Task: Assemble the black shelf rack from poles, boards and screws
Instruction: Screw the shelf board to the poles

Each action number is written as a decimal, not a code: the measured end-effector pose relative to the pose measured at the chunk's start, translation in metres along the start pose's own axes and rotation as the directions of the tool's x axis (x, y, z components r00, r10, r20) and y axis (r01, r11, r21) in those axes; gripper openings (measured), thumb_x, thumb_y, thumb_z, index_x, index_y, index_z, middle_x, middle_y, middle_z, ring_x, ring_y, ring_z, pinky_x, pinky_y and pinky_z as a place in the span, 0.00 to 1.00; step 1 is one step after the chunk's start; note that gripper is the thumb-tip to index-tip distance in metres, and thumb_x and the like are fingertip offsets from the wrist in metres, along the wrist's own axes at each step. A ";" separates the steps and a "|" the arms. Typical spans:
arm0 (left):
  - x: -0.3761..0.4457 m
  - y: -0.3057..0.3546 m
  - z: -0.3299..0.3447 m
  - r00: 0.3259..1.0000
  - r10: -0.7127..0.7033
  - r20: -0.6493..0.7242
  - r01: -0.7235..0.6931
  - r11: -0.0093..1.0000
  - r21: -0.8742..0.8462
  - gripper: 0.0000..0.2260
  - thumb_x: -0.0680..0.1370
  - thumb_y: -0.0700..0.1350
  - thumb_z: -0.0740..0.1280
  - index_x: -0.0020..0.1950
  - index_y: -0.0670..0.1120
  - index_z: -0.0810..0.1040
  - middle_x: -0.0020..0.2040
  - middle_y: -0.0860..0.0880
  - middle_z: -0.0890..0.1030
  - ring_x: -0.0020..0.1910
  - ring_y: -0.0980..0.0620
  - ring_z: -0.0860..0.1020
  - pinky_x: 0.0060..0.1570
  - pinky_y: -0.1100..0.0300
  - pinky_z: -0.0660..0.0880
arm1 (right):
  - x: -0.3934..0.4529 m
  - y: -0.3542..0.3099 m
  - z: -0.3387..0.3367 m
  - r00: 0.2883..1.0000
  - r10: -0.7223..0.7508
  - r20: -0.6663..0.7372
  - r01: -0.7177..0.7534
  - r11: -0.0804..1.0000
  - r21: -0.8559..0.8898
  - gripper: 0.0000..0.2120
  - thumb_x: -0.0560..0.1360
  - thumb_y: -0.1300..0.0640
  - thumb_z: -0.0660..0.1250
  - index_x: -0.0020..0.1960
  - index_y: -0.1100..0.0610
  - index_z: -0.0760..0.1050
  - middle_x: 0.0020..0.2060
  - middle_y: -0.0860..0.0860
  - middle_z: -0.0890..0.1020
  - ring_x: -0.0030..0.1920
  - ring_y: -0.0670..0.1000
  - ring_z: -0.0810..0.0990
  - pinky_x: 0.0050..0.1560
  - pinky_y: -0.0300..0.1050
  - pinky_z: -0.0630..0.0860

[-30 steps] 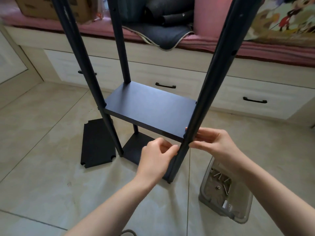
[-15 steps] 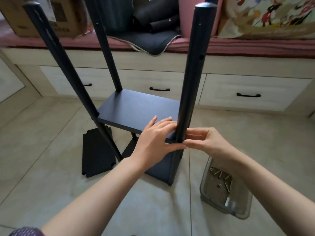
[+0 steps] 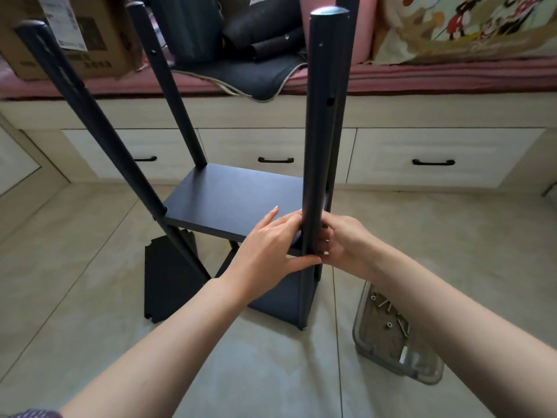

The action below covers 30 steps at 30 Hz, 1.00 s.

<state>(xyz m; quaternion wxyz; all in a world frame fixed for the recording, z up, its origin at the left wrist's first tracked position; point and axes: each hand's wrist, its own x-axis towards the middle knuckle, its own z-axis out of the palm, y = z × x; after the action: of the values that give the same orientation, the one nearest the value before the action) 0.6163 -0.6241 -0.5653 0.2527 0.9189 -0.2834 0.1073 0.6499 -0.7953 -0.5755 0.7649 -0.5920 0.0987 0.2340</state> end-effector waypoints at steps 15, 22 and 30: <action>-0.008 -0.007 0.007 0.997 -0.070 -0.007 0.071 0.984 0.161 0.33 0.76 0.65 0.65 0.76 0.51 0.69 0.79 0.48 0.64 0.80 0.44 0.57 0.78 0.46 0.57 | -0.007 0.009 -0.002 0.993 -0.107 0.053 0.099 0.984 0.145 0.14 0.83 0.55 0.59 0.63 0.63 0.72 0.37 0.53 0.85 0.38 0.54 0.85 0.34 0.46 0.80; -0.008 -0.004 0.008 0.996 -0.084 0.038 0.069 0.955 0.289 0.33 0.78 0.68 0.55 0.79 0.52 0.66 0.79 0.52 0.65 0.80 0.49 0.58 0.77 0.47 0.57 | -0.013 0.011 -0.015 0.991 -0.112 0.077 0.110 0.993 0.037 0.14 0.82 0.54 0.61 0.61 0.62 0.76 0.49 0.58 0.86 0.51 0.58 0.85 0.45 0.48 0.81; -0.009 -0.003 0.009 0.992 -0.109 0.059 0.084 0.941 0.327 0.32 0.80 0.68 0.54 0.79 0.52 0.65 0.79 0.54 0.63 0.81 0.51 0.55 0.79 0.50 0.53 | -0.035 0.046 -0.098 0.988 -0.018 -0.153 -0.003 0.991 -0.133 0.11 0.82 0.56 0.60 0.58 0.60 0.77 0.47 0.55 0.87 0.50 0.54 0.86 0.48 0.46 0.83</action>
<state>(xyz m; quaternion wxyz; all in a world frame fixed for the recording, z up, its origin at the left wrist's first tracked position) 0.6116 -0.6228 -0.5776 0.0926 0.9640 -0.2260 0.1049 0.6096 -0.8886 -0.6275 0.7147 -0.6583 0.1396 0.1906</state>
